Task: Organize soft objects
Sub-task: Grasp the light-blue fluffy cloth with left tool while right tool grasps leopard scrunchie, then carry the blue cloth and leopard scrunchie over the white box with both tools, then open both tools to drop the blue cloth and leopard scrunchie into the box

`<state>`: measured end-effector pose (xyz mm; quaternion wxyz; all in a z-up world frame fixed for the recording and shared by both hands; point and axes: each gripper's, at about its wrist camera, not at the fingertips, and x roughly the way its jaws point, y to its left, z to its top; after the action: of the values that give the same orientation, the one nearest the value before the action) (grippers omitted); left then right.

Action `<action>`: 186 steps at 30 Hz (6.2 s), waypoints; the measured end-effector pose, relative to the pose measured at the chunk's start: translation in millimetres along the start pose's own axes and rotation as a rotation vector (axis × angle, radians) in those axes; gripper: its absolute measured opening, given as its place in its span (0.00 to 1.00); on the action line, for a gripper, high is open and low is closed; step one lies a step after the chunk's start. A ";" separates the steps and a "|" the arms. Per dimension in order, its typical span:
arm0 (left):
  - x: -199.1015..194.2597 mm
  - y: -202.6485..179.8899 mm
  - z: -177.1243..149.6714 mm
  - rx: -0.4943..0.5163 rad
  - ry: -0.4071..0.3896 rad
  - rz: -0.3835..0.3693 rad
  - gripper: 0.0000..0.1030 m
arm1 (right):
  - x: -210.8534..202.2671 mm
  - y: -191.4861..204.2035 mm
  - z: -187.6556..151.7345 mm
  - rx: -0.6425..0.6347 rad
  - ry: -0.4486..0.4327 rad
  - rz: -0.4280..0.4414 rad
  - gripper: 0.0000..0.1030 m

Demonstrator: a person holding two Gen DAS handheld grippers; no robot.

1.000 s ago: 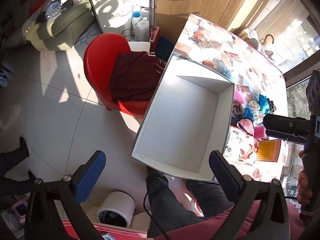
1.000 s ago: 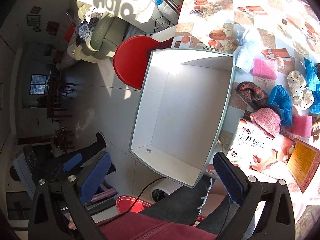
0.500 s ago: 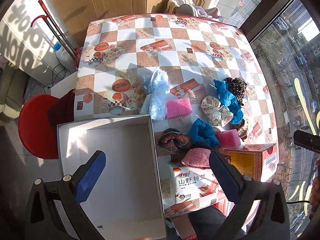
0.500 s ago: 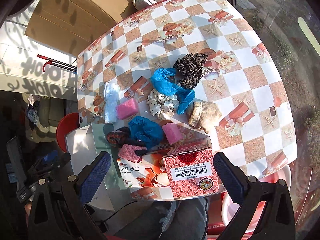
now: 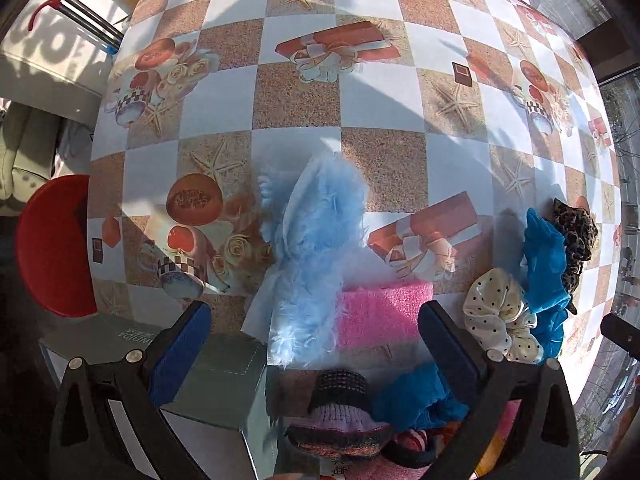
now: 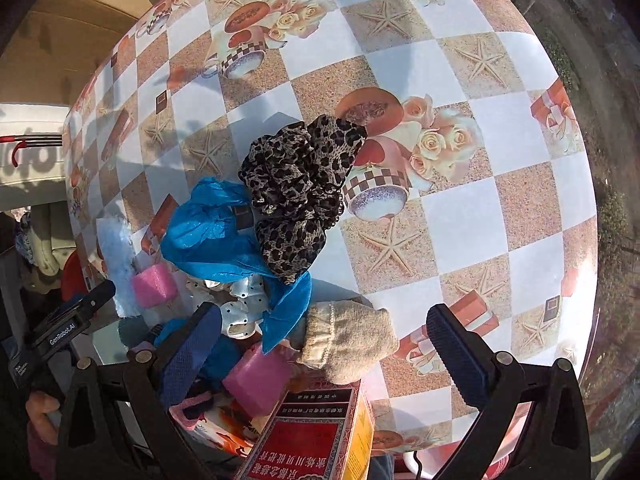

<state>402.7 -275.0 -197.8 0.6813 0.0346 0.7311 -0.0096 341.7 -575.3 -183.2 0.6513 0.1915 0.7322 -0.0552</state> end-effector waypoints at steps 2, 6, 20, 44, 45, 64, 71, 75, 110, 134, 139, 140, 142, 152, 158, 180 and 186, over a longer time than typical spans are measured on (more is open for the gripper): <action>11.5 0.3 8.8 -0.017 0.007 0.011 1.00 | 12.5 0.4 14.2 -0.006 -0.004 -0.016 1.00; 32.7 2.5 20.7 -0.040 0.022 0.045 1.00 | 35.5 5.4 35.3 -0.049 -0.005 -0.026 1.00; 48.9 2.8 28.1 -0.050 0.058 -0.007 0.30 | 47.7 38.0 26.9 -0.295 -0.081 -0.207 0.37; -135.3 -23.4 -140.3 0.030 -0.323 -0.054 0.28 | -70.0 67.8 -70.1 -0.363 -0.133 0.221 0.29; -138.6 -19.6 -151.0 0.025 -0.327 -0.054 0.28 | -74.3 74.5 -81.6 -0.380 -0.128 0.233 0.29; -138.7 154.2 -333.1 -0.232 -0.369 0.005 0.28 | -14.3 260.9 -285.5 -0.711 0.012 0.263 0.29; -137.1 186.3 -361.1 -0.328 -0.385 0.008 0.28 | -15.5 309.1 -315.5 -0.885 -0.017 0.209 0.29; -144.6 191.4 -360.0 -0.362 -0.418 0.008 0.29 | -20.4 326.0 -318.1 -0.963 -0.036 0.187 0.29; -139.3 176.3 -342.4 -0.337 -0.380 0.037 0.29 | -14.2 332.2 -307.8 -0.969 0.007 0.190 0.29; -125.9 181.6 -335.9 -0.295 -0.314 0.022 0.29 | -9.9 326.7 -303.8 -0.952 -0.011 0.143 0.29; -123.0 179.8 -333.4 -0.281 -0.304 0.023 0.29 | -8.4 328.4 -307.2 -0.977 -0.022 0.122 0.29; -122.9 180.6 -333.7 -0.282 -0.304 0.023 0.29 | -8.3 328.6 -307.3 -0.978 -0.023 0.119 0.29; -121.6 180.5 -333.1 -0.286 -0.301 0.022 0.29 | -8.7 328.1 -307.7 -0.978 -0.024 0.116 0.29; -119.1 181.4 -329.9 -0.277 -0.293 0.015 0.30 | -5.8 329.4 -305.6 -0.972 -0.018 0.104 0.29; -119.3 181.1 -328.1 -0.271 -0.295 0.019 0.33 | -4.8 329.5 -302.9 -0.967 -0.018 0.099 0.29; -126.6 186.8 -325.8 -0.320 -0.363 -0.039 1.00 | -5.1 314.4 -293.9 -0.890 -0.033 0.061 0.99; -124.9 160.2 -307.3 -0.228 -0.336 -0.057 1.00 | -14.1 286.3 -274.5 -0.778 -0.055 0.069 0.99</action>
<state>115.6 -101.1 -46.0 0.7927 -0.0658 0.6041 0.0483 187.7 -224.1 -81.2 0.6961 -0.0468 0.6739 0.2431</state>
